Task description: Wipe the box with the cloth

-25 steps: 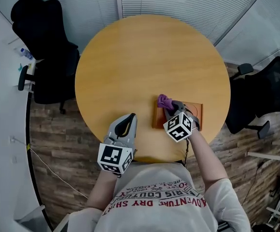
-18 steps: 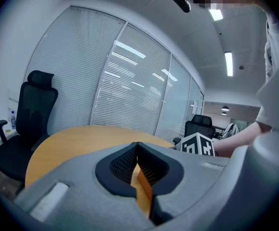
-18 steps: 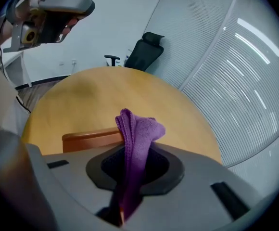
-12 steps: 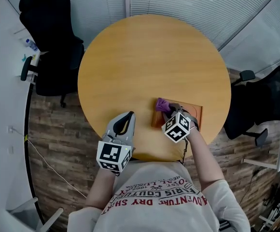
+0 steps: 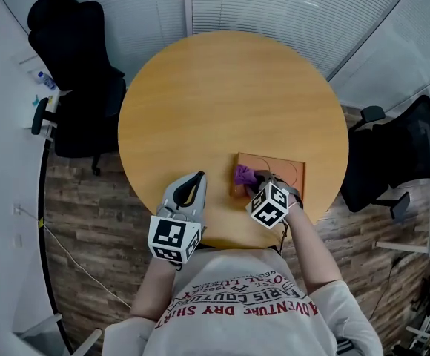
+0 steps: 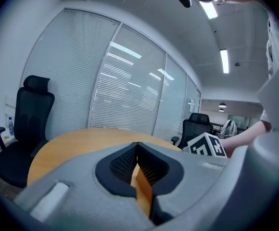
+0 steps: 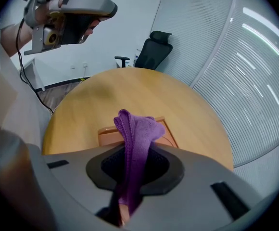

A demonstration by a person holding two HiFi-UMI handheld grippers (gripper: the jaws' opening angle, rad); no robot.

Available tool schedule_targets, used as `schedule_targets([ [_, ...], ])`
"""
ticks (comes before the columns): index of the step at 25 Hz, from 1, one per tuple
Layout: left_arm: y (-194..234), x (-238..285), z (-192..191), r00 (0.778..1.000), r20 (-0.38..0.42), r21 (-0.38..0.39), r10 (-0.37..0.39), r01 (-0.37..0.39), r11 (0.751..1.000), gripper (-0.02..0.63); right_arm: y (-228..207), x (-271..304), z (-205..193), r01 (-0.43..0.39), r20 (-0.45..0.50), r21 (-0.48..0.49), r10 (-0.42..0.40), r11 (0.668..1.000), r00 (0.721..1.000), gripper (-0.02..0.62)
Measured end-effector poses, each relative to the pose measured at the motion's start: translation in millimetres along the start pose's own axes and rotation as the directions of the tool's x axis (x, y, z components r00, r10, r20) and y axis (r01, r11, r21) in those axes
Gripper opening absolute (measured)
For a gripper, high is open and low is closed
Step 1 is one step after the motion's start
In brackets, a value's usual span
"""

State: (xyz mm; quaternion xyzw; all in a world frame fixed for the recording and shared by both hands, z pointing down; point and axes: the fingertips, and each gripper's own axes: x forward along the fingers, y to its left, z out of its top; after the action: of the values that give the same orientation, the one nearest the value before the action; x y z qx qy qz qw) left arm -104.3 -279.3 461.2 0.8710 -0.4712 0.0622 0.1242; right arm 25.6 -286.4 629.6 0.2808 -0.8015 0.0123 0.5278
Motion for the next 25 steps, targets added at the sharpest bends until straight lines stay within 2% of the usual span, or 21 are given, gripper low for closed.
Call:
schedule_targets([
  [5, -1.4, -5.2, -2.8, 1.0, -0.01, 0.004, -0.028, 0.028, 1.0, 0.009, 13.5, -6.7, -1.6, 0.027, -0.022, -0.04, -0.028, 0.999, 0.999, 0.075],
  [9, -5.3, -8.4, -6.1, 0.998, -0.018, 0.007, -0.057, 0.057, 0.998, 0.009, 33.2, -14.9, -3.5, 0.01, -0.021, -0.036, -0.01, 0.999, 1.0, 0.075],
  [14, -13.7, -9.5, -10.1, 0.996, -0.028, 0.006, -0.087, 0.087, 0.996, 0.009, 53.4, -22.4, -6.8, -0.013, 0.003, 0.065, 0.013, 0.998, 1.0, 0.075],
  [20, -24.7, -3.8, -12.9, 0.992, -0.046, -0.002, -0.114, 0.114, 0.993, 0.009, 76.5, -29.3, -17.3, -0.09, -0.001, 0.146, 0.091, 0.985, 0.996, 0.077],
  [25, -40.7, -4.0, -7.3, 0.99, -0.048, 0.009, -0.131, 0.132, 0.991, 0.009, 57.7, -50.9, -14.6, -0.081, 0.05, 0.218, 0.072, 0.972, 0.996, 0.075],
])
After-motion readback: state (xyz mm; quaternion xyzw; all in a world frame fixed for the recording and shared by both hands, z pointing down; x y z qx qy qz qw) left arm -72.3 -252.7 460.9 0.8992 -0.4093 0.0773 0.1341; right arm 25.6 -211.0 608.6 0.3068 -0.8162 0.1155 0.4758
